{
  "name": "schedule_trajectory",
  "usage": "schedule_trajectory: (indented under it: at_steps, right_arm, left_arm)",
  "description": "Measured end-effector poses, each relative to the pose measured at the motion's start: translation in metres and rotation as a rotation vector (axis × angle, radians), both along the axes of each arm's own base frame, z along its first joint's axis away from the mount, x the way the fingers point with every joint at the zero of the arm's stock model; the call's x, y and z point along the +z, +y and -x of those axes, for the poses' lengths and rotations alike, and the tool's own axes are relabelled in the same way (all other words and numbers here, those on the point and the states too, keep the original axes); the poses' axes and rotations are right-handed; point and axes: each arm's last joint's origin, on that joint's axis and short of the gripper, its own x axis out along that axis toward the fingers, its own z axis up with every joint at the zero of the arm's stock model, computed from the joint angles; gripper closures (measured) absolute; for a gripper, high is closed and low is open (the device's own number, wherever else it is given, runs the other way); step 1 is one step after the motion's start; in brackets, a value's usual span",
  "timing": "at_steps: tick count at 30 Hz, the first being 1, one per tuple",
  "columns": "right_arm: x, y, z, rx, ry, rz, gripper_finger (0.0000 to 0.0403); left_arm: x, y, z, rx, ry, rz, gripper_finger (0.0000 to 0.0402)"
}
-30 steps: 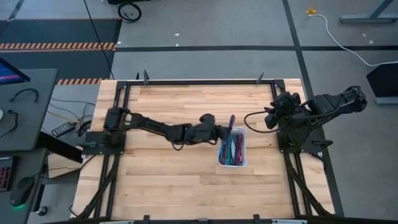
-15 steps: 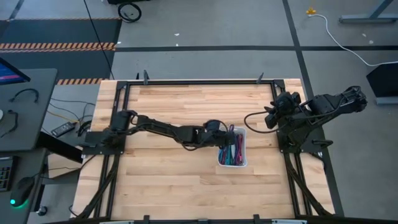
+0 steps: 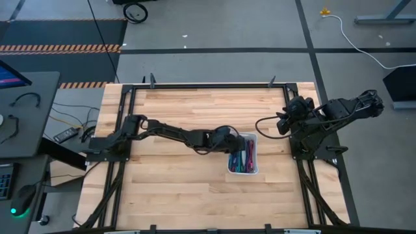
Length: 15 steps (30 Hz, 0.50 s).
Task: Pick and place USB-C Cables
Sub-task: Return to Home Position
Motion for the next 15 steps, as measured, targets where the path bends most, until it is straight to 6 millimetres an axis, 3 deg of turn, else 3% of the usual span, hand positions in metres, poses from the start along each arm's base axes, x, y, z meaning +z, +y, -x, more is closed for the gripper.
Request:
schedule_trajectory:
  at_steps: [4,7,12,15]
  right_arm:
    - [-0.001,0.001,0.000,-0.004,-0.001,-0.049,0.0235]
    - [-0.002,0.002,0.000,0.015,0.019,-0.089,0.0235]
    - [-0.003,0.005,0.000,0.112,0.096,-0.160,0.0235]
    - [-0.003,0.005,0.003,0.179,0.129,-0.181,0.0235]
  left_arm:
    - [0.004,0.011,-0.001,-0.062,-0.005,-0.002,0.0225]
    - [0.018,0.021,-0.001,-0.162,-0.044,-0.057,0.0195]
    - [0.065,0.034,0.007,-0.291,-0.132,-0.226,0.0177]
    - [0.103,0.038,0.016,-0.354,-0.195,-0.381,0.0183]
